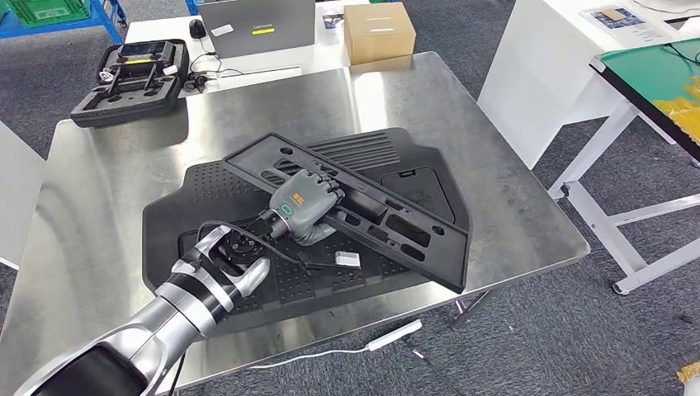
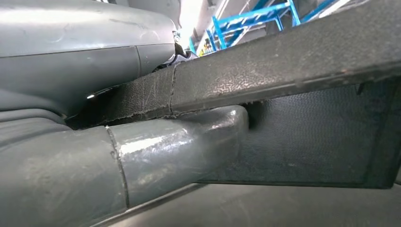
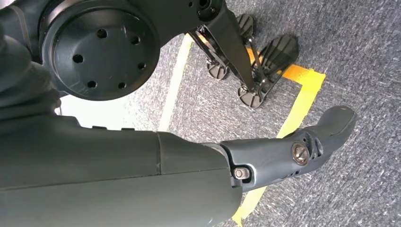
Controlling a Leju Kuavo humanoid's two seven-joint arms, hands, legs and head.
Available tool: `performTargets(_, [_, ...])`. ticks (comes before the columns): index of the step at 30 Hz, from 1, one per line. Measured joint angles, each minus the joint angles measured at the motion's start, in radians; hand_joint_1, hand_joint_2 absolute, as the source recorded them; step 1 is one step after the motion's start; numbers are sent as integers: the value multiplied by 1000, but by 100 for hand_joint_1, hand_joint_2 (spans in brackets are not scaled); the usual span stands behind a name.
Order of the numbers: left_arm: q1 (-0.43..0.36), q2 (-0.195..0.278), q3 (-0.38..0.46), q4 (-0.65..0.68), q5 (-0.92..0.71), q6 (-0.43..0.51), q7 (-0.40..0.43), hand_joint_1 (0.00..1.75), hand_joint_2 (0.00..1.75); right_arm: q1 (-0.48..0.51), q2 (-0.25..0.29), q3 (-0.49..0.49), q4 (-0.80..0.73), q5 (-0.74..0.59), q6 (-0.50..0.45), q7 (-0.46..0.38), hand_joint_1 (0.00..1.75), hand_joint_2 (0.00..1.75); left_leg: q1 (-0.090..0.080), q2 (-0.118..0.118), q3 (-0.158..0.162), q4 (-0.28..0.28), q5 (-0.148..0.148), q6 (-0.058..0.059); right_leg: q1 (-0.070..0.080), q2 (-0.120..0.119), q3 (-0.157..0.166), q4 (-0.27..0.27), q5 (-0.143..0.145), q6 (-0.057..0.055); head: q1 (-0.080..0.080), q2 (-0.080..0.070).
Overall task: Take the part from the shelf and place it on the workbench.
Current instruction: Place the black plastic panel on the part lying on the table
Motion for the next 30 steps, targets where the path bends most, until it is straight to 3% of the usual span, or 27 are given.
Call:
performTargets(11, [-22,-9,-7,69,36,-6,-3,175,0,0,-6,1,0,2,7,-4,0,0,0,0,-2,0,0,0,0,0,0,-1,0,0,0,0])
performTargets(15, [-25,-10,-7,84,38,-6,-2,0,175,0,-6,1,0,2,7,-4,0,0,-1,0,-3,0,0,0,1,0,0,-1,0,0,0,0])
performTargets(25, [-28,-12,-7,105,45,4,15,0,175,0,-6,1,0,2,7,-4,0,0,-2,0,-2,0,0,0,0,0,0,-2,0,0,0,0])
performTargets(29, [-29,-8,-5,101,58,14,14,0,0,0,-6,1,0,2,7,-4,0,0,-2,0,-2,0,0,0,0,0,1,-2,0,0,0,0])
performTargets(30, [-29,-6,-3,98,64,15,13,0,0,0,-6,1,0,2,7,-4,0,0,-2,0,-2,0,0,0,0,0,1,-2,0,0,0,0])
